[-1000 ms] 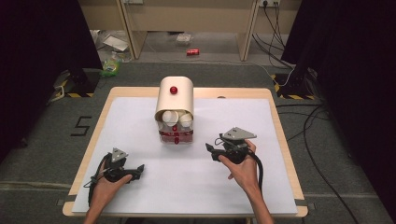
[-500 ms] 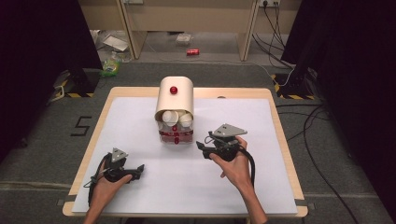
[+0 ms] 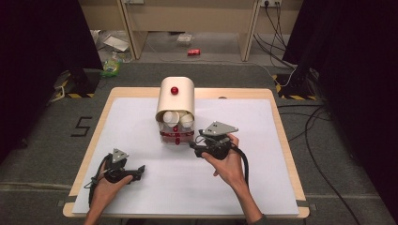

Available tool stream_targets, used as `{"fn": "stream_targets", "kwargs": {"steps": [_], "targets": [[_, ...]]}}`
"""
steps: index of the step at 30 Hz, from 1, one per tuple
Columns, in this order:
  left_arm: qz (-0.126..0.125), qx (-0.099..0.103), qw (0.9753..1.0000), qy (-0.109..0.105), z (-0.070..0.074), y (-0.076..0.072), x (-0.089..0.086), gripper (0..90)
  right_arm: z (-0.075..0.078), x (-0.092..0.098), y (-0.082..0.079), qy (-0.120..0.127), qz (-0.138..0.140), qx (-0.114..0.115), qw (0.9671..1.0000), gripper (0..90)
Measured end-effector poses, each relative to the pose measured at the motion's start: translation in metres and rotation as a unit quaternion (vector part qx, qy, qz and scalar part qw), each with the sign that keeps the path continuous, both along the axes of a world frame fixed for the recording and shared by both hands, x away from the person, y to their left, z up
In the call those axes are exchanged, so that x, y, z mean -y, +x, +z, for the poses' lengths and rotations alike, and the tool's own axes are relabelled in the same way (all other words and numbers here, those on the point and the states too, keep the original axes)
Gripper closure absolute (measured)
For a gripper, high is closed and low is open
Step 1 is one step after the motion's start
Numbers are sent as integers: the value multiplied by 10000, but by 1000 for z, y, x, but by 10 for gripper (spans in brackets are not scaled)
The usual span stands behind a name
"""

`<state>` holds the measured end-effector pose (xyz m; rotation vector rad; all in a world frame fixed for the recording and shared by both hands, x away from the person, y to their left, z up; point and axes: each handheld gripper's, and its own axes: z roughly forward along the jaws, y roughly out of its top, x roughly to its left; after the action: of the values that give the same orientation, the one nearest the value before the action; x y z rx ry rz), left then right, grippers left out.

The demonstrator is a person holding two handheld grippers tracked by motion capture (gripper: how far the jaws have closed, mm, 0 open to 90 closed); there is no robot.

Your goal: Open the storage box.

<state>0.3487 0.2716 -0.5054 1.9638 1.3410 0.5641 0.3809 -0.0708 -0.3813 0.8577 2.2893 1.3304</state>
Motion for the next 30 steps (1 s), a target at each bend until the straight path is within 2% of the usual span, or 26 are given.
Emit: {"fn": "stream_targets", "kwargs": {"steps": [20,30], "targets": [[2,-2,10000,0,0,0,0,68,16,-24,12,-102,211,199,9995,526],[1,-3,10000,2,0,0,0,69,22,-32,18,-13,333,233,9992,551]]}}
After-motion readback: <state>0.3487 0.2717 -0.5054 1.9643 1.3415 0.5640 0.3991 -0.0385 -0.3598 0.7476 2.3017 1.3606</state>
